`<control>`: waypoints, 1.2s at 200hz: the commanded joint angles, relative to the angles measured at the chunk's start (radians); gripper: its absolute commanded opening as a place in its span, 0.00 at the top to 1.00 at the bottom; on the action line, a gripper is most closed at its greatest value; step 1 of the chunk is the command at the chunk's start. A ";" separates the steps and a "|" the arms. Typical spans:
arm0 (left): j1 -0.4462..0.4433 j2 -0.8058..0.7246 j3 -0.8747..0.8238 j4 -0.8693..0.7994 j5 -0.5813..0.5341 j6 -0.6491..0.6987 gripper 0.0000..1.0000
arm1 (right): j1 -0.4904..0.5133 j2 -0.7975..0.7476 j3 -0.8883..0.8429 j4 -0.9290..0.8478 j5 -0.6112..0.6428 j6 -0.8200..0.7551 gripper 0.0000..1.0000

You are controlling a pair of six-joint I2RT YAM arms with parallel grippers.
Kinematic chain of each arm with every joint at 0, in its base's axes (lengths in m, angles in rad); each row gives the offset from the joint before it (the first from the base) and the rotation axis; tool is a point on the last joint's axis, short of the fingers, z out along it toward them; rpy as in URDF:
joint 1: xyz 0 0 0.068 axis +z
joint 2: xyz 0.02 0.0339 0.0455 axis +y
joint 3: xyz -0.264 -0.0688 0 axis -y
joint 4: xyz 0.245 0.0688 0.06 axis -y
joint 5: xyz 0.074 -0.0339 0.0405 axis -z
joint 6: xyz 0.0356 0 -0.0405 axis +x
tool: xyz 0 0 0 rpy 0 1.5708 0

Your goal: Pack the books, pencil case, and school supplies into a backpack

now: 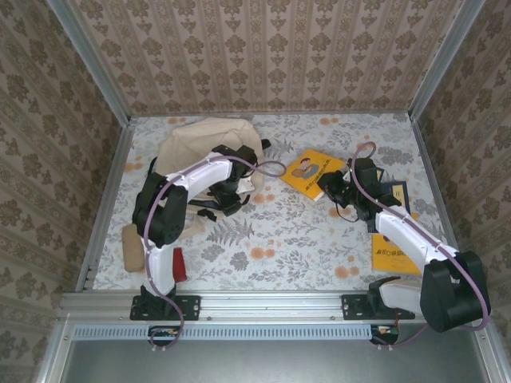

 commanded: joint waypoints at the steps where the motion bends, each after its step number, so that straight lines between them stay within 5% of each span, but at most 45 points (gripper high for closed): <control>1: 0.012 -0.036 0.017 0.047 -0.078 0.036 0.48 | 0.000 -0.038 0.005 0.059 -0.018 0.011 0.87; 67: 0.026 -0.053 0.053 0.039 -0.089 0.066 0.65 | -0.001 -0.041 0.005 0.061 -0.018 0.017 0.86; 114: 0.078 -0.062 0.008 0.016 -0.179 0.075 0.41 | 0.001 -0.044 0.004 0.059 -0.018 0.021 0.87; 144: 0.107 -0.105 -0.007 0.031 -0.203 0.079 0.39 | 0.009 -0.040 0.010 0.065 -0.017 0.026 0.86; 164: 0.124 -0.123 -0.005 0.033 -0.203 0.075 0.48 | 0.014 -0.032 0.016 0.070 -0.018 0.032 0.87; 213: 0.126 -0.115 0.013 -0.011 -0.108 0.063 0.88 | 0.026 -0.040 0.023 0.060 -0.004 0.031 0.87; 240: 0.112 -0.147 0.014 0.030 -0.060 0.060 0.93 | 0.026 -0.071 0.024 0.034 0.013 0.016 0.87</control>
